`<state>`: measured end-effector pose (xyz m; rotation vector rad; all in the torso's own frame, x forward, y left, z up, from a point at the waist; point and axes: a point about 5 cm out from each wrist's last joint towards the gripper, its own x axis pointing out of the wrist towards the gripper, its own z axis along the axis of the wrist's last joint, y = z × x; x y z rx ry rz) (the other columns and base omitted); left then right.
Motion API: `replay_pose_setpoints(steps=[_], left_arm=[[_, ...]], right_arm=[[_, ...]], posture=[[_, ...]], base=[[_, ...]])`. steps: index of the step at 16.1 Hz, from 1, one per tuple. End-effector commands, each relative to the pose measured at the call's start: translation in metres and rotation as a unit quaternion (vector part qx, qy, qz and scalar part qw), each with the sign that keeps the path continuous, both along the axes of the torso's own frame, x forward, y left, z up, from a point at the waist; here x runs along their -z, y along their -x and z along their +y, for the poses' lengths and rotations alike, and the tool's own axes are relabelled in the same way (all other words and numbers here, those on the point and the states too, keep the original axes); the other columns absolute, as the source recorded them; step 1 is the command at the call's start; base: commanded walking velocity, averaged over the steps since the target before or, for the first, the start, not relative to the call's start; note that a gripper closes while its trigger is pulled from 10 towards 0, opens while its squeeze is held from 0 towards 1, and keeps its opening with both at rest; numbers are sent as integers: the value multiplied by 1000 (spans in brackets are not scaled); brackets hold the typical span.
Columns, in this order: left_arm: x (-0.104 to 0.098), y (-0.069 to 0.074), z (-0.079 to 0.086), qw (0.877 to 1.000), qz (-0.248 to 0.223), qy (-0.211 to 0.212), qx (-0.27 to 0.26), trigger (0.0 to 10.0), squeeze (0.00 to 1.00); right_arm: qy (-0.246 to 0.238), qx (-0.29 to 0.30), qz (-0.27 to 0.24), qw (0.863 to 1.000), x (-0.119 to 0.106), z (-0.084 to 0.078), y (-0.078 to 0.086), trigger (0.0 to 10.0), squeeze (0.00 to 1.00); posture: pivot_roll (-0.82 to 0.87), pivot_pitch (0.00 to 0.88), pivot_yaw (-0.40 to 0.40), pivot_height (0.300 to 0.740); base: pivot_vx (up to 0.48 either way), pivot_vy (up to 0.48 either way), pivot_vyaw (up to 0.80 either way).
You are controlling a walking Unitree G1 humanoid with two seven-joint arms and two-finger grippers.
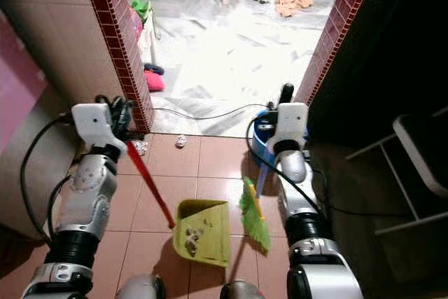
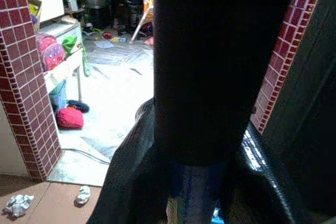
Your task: Sweep floor
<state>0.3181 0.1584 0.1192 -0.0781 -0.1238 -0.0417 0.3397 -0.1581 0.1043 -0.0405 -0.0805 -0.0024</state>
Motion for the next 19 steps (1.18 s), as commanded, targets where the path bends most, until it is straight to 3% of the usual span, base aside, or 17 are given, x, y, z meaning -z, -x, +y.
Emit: replay_pose_setpoints(steps=[1,7,13,19], left_arm=[[-18,-7,-7,999,-32,6,11,10000,0],[-14,-4,-6,1000,-19,-1,15,10000,0],[-12,-1,-8,1000,-12,-6,17,10000,0],[-9,4,-9,999,-13,-18,23,10000,0]], right_arm=[[-2,11,11,1000,3,-5,0,10000,0],[-1,21,12,1000,6,-5,0,10000,0],[-6,18,16,1000,9,-1,1,10000,0],[1,27,20,999,12,-2,2,10000,0]], posture=[[34,0,-36,740],[37,0,-29,740],[43,0,-33,740],[45,0,-32,740]], base=[[0,0,-800],[0,322,-658],[0,441,0],[0,0,0]])
